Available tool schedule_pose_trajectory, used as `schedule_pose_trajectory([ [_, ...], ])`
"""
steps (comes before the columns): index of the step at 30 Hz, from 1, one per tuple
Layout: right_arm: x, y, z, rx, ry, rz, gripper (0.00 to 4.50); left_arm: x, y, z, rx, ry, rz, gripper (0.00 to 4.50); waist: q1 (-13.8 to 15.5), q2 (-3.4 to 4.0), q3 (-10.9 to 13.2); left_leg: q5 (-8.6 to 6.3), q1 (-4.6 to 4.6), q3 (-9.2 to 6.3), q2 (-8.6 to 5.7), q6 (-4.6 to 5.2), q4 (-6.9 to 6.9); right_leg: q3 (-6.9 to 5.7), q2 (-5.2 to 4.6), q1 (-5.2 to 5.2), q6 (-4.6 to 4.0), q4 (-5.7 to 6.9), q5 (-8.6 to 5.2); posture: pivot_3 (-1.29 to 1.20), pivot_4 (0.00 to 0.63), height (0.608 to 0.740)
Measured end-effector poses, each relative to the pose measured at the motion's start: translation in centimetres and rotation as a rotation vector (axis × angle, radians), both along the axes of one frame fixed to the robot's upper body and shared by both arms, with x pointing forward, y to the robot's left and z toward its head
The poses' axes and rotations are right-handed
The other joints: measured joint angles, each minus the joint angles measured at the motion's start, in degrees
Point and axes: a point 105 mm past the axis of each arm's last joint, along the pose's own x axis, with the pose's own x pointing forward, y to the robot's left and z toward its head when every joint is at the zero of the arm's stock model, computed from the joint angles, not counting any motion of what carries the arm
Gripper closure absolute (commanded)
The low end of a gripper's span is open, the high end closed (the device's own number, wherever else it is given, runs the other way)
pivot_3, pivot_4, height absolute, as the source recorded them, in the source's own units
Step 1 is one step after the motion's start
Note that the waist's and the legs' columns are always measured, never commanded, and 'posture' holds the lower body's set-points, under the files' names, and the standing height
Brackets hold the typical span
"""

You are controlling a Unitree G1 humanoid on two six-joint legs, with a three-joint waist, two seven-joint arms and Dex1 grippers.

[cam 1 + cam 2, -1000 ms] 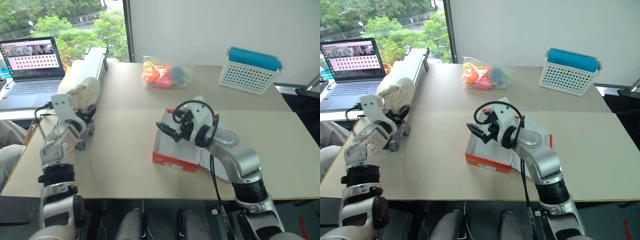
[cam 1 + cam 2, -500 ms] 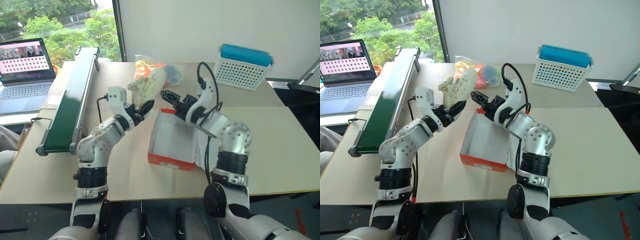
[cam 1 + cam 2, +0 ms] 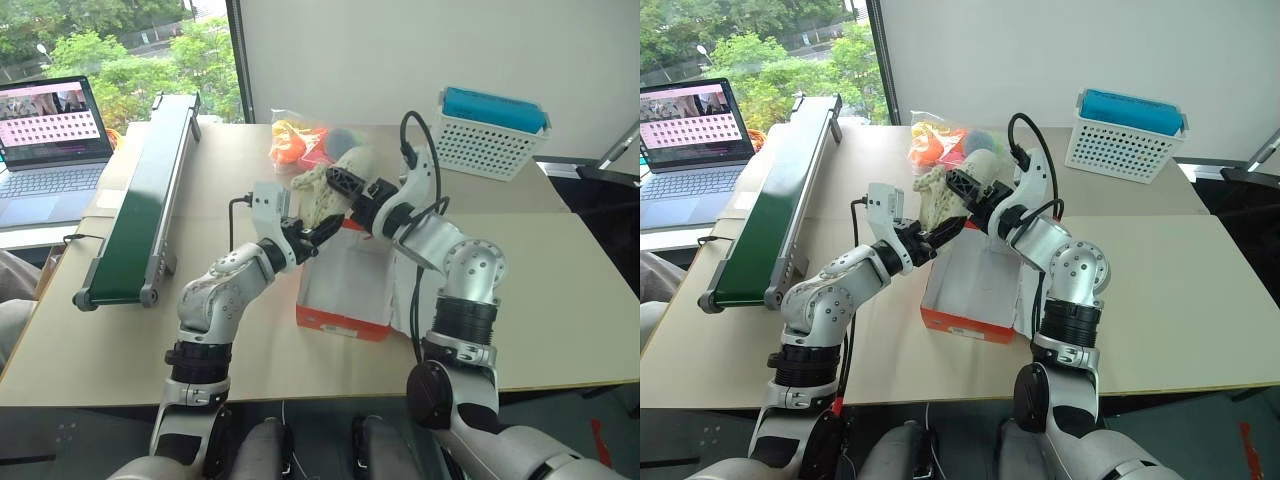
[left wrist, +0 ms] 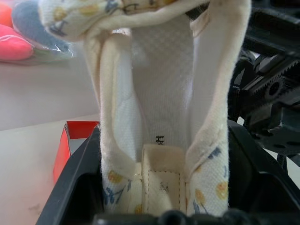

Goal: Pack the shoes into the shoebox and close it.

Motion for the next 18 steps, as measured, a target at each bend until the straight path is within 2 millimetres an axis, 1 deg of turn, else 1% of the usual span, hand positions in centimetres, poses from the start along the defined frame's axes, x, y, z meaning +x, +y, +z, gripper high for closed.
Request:
schedule_pose_trajectory([
  [4,0.11,-0.09,-0.38,-0.021,0.007,-0.018,3.05,0.12,-0.09,-0.27,0.031,-0.004,0.009,1.75,0.0,0.0,0.0,0.0,-0.01,0.0,-0.01,0.0,0.0,0.01,0.0,0.0,0.0,0.0,0.0,0.0,0.15,0.699],
  [5,0.13,-0.09,-0.44,-0.026,0.009,-0.022,3.29,0.14,-0.14,-0.32,0.039,-0.006,0.011,1.75,0.0,0.0,0.0,0.0,-0.01,0.0,0.0,0.0,0.0,0.0,0.0,0.0,0.0,0.0,0.0,0.0,0.15,0.699],
  [9,0.17,-0.12,-0.5,-0.029,0.013,-0.029,3.29,0.19,-0.24,-0.36,0.085,-0.041,0.014,1.75,0.0,0.0,0.0,0.01,-0.01,0.0,0.0,0.0,0.0,0.0,0.0,0.0,0.0,0.0,0.0,0.0,0.15,0.699],
  [11,0.18,-0.15,-0.49,-0.029,0.015,-0.032,3.33,0.13,-0.34,-0.34,0.111,-0.071,0.011,1.04,0.0,0.0,0.0,0.01,-0.01,0.01,0.0,0.0,0.0,0.0,0.0,-0.01,0.0,0.0,0.0,0.0,0.15,0.699],
  [12,0.17,-0.14,-0.48,-0.027,0.015,-0.032,3.33,0.13,-0.26,-0.38,0.116,-0.078,0.013,0.83,0.0,0.0,0.0,0.01,-0.01,0.01,0.0,0.0,0.0,0.0,0.0,-0.01,0.0,0.0,0.0,0.0,0.15,0.699],
  [14,0.23,-0.33,-0.53,-0.025,0.022,-0.041,3.33,-0.1,-0.31,-0.55,0.118,-0.086,0.0,0.01,0.0,0.0,0.0,0.0,-0.02,0.01,0.01,0.0,0.0,0.0,0.0,-0.02,0.0,0.0,0.0,0.0,0.15,0.699],
  [16,0.29,-0.56,-0.58,-0.021,0.028,-0.051,3.33,-0.35,-0.65,-0.74,0.127,-0.091,-0.017,0.01,0.0,0.01,0.0,0.01,-0.02,0.0,0.01,0.0,0.0,0.0,0.0,-0.02,0.0,0.0,0.0,0.0,0.15,0.699],
  [18,0.34,-0.83,-0.59,-0.012,0.034,-0.061,3.33,-0.48,-0.57,-0.81,0.132,-0.094,-0.019,0.01,0.1,0.01,0.0,0.0,-0.03,0.0,0.01,0.01,0.0,0.0,0.0,-0.02,0.0,0.0,0.0,0.0,0.15,0.699],
])
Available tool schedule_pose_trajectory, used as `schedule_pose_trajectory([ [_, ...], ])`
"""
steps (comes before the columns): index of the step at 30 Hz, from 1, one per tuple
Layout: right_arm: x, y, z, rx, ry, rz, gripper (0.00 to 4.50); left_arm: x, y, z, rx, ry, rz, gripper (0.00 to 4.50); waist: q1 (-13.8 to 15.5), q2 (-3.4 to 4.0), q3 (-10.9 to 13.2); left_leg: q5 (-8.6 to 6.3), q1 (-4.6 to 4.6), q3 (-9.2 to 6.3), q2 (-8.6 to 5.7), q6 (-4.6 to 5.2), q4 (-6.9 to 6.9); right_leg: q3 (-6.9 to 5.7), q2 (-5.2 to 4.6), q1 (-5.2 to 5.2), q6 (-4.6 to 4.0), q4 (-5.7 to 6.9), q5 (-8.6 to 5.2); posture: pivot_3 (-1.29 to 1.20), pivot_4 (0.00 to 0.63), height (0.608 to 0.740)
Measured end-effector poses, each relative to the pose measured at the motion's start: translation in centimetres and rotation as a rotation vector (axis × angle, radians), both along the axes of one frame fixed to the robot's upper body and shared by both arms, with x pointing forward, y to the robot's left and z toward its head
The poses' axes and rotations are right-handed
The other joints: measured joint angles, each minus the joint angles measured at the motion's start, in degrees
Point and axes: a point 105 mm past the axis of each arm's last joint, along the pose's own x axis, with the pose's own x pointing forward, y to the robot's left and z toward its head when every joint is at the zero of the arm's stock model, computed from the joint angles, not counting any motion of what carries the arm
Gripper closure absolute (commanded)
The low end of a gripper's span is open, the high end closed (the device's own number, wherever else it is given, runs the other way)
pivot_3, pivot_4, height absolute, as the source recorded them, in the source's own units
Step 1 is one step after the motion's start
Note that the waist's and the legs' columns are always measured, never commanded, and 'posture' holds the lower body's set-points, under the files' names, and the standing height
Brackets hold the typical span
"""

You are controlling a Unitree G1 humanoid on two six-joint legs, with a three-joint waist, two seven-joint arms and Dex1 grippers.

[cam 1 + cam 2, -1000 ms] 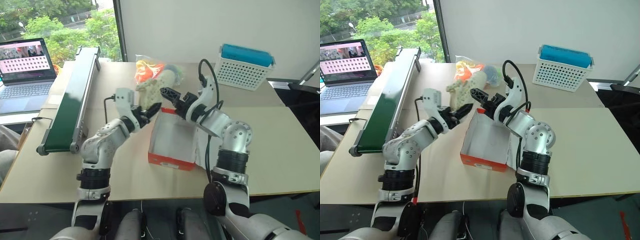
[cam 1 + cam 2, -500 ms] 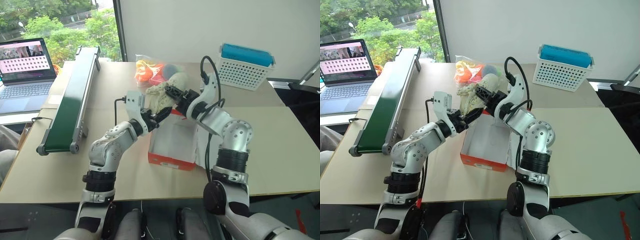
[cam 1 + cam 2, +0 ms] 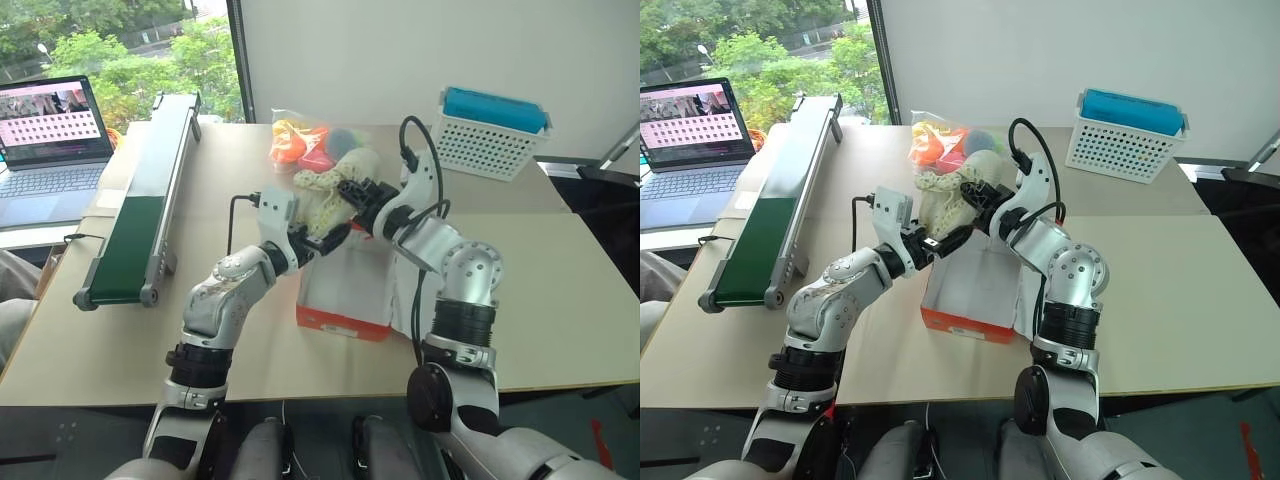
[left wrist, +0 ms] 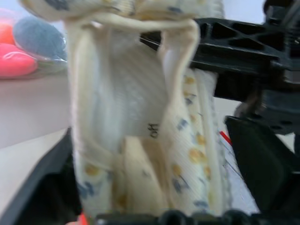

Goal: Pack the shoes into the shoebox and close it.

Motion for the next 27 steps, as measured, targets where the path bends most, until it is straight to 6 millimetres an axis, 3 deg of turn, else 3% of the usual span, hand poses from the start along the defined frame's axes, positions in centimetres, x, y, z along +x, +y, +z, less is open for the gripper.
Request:
schedule_pose_trajectory([
  [2,0.0,-0.2,0.0,0.009,0.008,-0.009,3.33,-0.3,0.3,-0.1,0.01,-0.007,-0.01,0.01,0.0,0.0,0.0,0.0,0.0,0.0,0.01,0.0,0.0,0.0,0.0,0.0,0.0,0.01,0.0,0.0,0.15,0.699],
  [6,0.8,-3.6,0.1,-0.018,0.029,-0.131,3.33,-1.9,1.3,-1.3,0.08,-0.005,-0.085,0.01,0.1,0.05,0.0,0.02,-0.03,0.01,0.0,-0.04,0.0,0.0,0.0,-0.02,0.0,0.0,0.0,0.0,0.15,0.699],
  [11,0.8,-7.1,-0.3,-0.119,0.105,-0.217,3.33,-3.2,4.0,-3.7,0.229,0.031,-0.157,0.01,-0.1,0.15,0.1,0.03,-0.03,0.02,0.03,-0.04,-0.03,0.0,0.01,-0.08,-0.01,0.02,-0.01,0.0,0.15,0.699],
  [20,-2.6,-5.6,-4.6,-0.337,0.337,0.048,3.33,-3.4,3.9,-4.3,0.292,-0.001,-0.254,0.01,0.1,0.27,0.1,-0.02,-0.09,0.03,0.02,0.11,-0.02,0.01,0.01,-0.07,-0.01,0.0,0.0,0.0,0.15,0.699],
  [27,-3.5,-7.9,-7.4,-0.639,0.414,0.054,3.33,-3.6,2.4,-3.9,0.266,-0.027,-0.281,0.01,0.1,0.27,0.1,-0.06,-0.13,0.03,-0.01,0.24,-0.01,0.01,-0.02,-0.05,0.02,-0.1,0.0,0.0,0.15,0.699],
])
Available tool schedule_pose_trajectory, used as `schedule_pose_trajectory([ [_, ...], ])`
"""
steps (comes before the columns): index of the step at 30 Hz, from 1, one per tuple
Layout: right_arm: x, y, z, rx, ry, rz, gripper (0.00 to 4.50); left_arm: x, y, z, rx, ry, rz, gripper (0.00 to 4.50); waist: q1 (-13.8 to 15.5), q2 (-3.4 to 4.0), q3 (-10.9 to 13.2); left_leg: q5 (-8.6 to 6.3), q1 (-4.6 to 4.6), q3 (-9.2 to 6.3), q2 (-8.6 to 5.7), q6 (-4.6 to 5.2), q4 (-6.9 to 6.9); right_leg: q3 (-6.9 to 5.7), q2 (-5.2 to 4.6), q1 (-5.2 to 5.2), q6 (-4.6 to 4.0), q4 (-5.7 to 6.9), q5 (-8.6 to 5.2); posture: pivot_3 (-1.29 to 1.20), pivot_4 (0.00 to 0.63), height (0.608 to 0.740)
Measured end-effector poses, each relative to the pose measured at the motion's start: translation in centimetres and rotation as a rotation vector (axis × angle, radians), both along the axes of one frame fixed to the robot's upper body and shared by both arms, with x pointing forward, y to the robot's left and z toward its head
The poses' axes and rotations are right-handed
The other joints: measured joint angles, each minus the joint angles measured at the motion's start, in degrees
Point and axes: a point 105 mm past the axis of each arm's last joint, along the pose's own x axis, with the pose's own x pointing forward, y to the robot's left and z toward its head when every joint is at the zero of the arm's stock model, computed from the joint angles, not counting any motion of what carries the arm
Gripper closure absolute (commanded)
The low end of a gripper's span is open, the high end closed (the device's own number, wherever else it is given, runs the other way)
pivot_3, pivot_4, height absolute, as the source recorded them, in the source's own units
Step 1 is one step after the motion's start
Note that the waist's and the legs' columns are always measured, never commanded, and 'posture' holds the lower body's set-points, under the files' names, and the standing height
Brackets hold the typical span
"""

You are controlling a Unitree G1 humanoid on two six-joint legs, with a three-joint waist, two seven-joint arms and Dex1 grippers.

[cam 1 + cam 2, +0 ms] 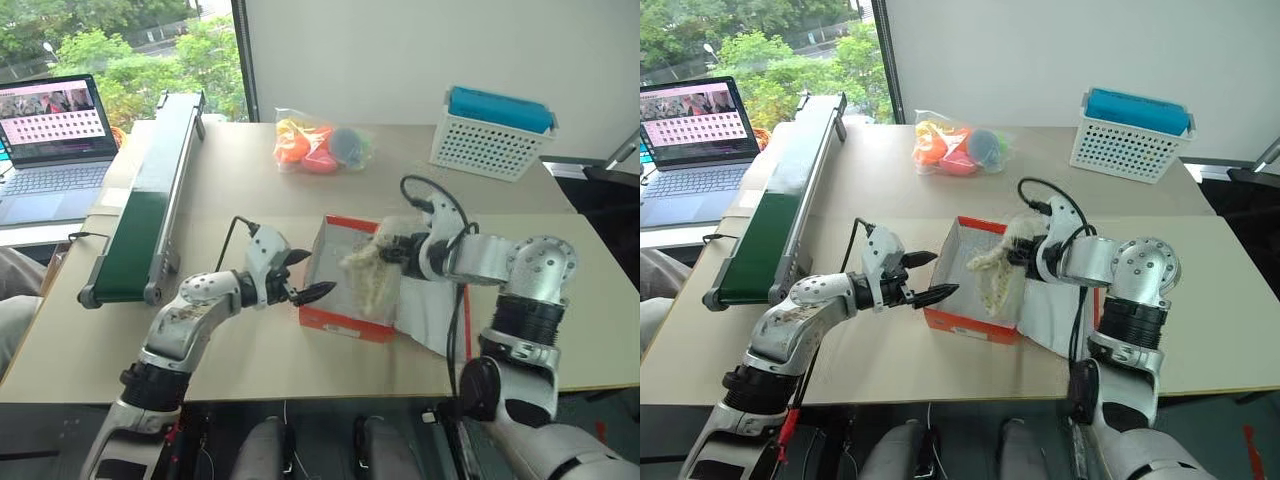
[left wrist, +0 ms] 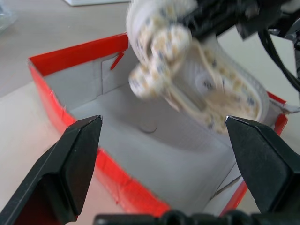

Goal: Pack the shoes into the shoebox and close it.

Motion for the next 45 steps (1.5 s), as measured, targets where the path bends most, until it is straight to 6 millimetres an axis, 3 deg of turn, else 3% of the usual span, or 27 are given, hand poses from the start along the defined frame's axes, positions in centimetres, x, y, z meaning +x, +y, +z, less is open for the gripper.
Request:
schedule_pose_trajectory([
  [6,-0.2,-0.2,-2.8,-0.169,0.102,0.065,3.33,-0.7,-0.5,0.7,-0.006,-0.034,-0.016,0.01,-0.2,0.02,0.0,0.0,0.09,0.0,0.02,0.01,0.0,0.02,0.01,0.04,0.0,0.05,0.0,0.0,0.15,0.699],
  [15,0.4,1.0,-3.8,-0.138,0.109,0.069,0.45,-0.9,-0.1,0.3,0.001,-0.021,0.019,0.0,0.1,-0.11,-0.2,-0.01,0.26,-0.04,0.04,0.07,0.04,-0.02,0.01,0.27,0.04,-0.01,0.02,0.0,0.15,0.699],
  [20,1.3,1.0,-2.6,-0.176,0.041,0.058,0.45,-0.9,0.0,0.3,0.004,-0.022,0.023,0.0,0.1,-0.1,-0.2,0.01,0.05,-0.02,0.01,0.04,0.03,-0.01,0.0,0.07,0.04,-0.02,0.02,0.0,0.15,0.699],
  [28,3.2,1.0,4.7,-0.348,-0.289,0.046,0.45,0.0,0.1,0.8,0.006,-0.035,0.042,0.0,0.1,-0.06,-0.1,0.07,0.02,-0.03,0.01,-0.05,0.02,-0.02,0.0,-0.01,0.04,0.02,0.02,0.0,0.15,0.699],
  [32,3.4,1.0,5.6,-0.383,-0.352,0.043,0.45,0.7,0.7,0.6,-0.004,-0.024,0.092,0.0,0.1,-0.06,-0.1,0.09,0.0,-0.02,0.01,-0.08,0.02,-0.02,0.01,-0.01,0.04,0.01,0.02,0.0,0.15,0.699],
  [37,3.0,4.0,8.5,-0.275,-0.548,0.161,0.45,4.2,4.6,2.0,-0.076,-0.074,0.386,0.0,-0.1,-0.06,-0.1,0.08,0.02,-0.05,0.02,-0.06,0.0,-0.04,0.02,-0.02,0.03,0.03,0.02,0.0,0.15,0.699],
  [40,1.2,5.8,10.4,-0.174,-0.723,0.318,0.45,6.1,8.7,2.6,-0.1,-0.118,0.655,0.0,0.0,-0.07,-0.1,0.05,0.0,-0.05,0.02,-0.02,0.01,-0.06,0.01,0.01,0.04,-0.01,0.02,0.0,0.15,0.699],
  [45,-1.7,4.8,9.0,-0.151,-0.819,0.491,0.21,6.4,14.6,3.2,-0.14,-0.142,0.968,0.0,0.8,-0.09,-0.1,0.07,-0.05,-0.03,-0.04,-0.05,0.12,-0.1,-0.1,0.08,0.15,-0.1,0.08,0.0,0.15,0.699],
])
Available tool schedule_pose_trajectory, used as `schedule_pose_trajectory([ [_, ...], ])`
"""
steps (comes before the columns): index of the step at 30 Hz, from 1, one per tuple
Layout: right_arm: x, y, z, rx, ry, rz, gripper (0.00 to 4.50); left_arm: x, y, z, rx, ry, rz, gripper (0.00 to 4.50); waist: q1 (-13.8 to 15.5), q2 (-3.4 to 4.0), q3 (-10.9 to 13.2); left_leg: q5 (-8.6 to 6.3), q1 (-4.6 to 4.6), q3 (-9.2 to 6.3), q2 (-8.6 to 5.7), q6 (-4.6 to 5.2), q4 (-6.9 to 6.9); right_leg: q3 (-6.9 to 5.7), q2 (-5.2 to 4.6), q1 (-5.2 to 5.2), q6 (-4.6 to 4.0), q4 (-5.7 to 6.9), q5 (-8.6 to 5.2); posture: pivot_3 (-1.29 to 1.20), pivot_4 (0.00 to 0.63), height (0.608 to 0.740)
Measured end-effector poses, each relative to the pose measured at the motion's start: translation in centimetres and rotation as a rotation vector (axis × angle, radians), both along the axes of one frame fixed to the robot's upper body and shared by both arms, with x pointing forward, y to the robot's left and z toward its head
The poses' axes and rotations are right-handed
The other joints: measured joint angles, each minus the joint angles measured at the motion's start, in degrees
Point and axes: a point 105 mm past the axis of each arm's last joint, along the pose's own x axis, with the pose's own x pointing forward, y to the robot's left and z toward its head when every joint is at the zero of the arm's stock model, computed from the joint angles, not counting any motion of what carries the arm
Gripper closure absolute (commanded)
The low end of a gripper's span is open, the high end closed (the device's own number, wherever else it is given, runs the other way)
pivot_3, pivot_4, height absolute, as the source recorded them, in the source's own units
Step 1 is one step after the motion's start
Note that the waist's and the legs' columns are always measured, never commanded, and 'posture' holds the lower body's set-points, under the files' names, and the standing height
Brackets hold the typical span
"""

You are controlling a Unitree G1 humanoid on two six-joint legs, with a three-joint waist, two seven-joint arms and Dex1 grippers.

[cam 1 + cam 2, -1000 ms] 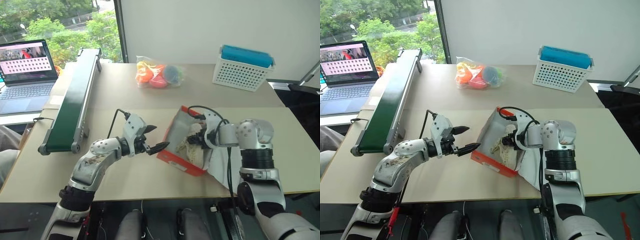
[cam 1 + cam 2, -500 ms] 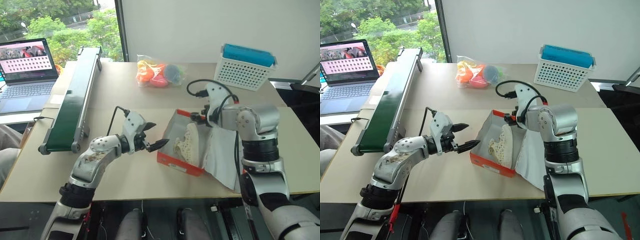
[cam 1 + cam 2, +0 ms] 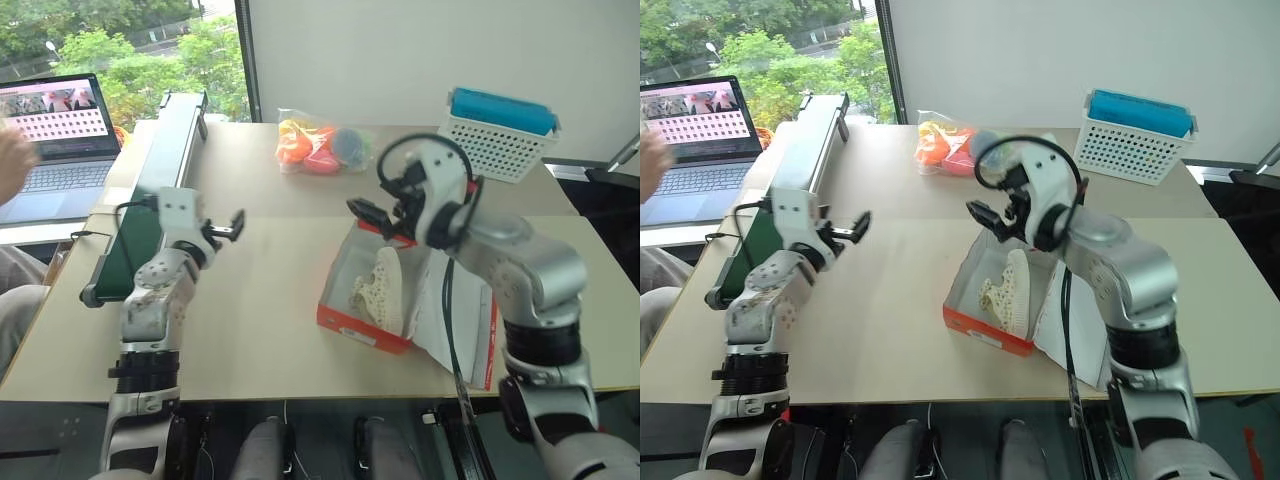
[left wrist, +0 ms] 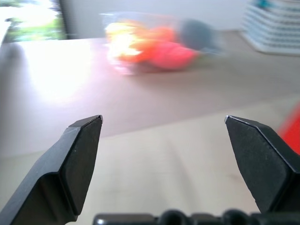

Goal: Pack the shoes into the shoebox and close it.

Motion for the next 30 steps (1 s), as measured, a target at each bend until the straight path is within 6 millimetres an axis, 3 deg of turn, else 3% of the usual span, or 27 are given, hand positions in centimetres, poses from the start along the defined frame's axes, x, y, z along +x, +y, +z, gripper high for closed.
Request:
schedule_pose_trajectory([
  [3,-1.4,-0.1,-1.4,-0.062,-0.022,0.08,0.21,-0.1,1.3,-0.3,0.003,0.012,0.066,0.0,0.2,-0.02,0.0,-0.07,0.1,-0.01,0.03,0.12,0.0,-0.01,0.02,0.06,0.01,0.03,0.02,0.0,0.15,0.699],
  [7,-3.7,2.2,-5.6,-0.134,0.042,0.237,0.21,-0.1,3.1,-1.4,0.007,0.061,0.12,0.0,-0.2,-0.03,0.0,0.0,0.2,0.0,0.06,-0.01,-0.06,0.01,0.07,0.02,-0.05,0.09,0.04,0.0,0.15,0.699],
  [9,-4.2,2.9,-6.5,-0.143,0.054,0.275,0.21,-0.1,3.7,-1.8,0.009,0.077,0.135,0.0,-0.3,-0.03,0.0,0.04,0.19,0.01,0.06,-0.07,-0.05,0.01,0.07,0.02,-0.06,0.08,0.05,0.0,0.15,0.699],
  [16,-4.2,4.3,-5.5,-0.064,-0.003,0.281,0.21,-0.4,6.6,-2.7,0.075,0.133,0.236,0.0,-0.2,-0.06,0.0,0.14,0.18,0.01,0.06,-0.25,-0.05,0.0,0.05,0.04,-0.06,0.06,0.05,0.0,0.15,0.699],
  [30,-3.3,4.6,-5.6,0.003,0.039,0.206,0.21,-0.2,7.3,-3.7,0.091,0.181,0.27,0.0,0.3,-0.08,0.0,0.21,0.18,0.01,0.06,-0.38,-0.04,-0.01,0.04,0.04,-0.07,0.07,0.06,0.0,0.15,0.699],
])
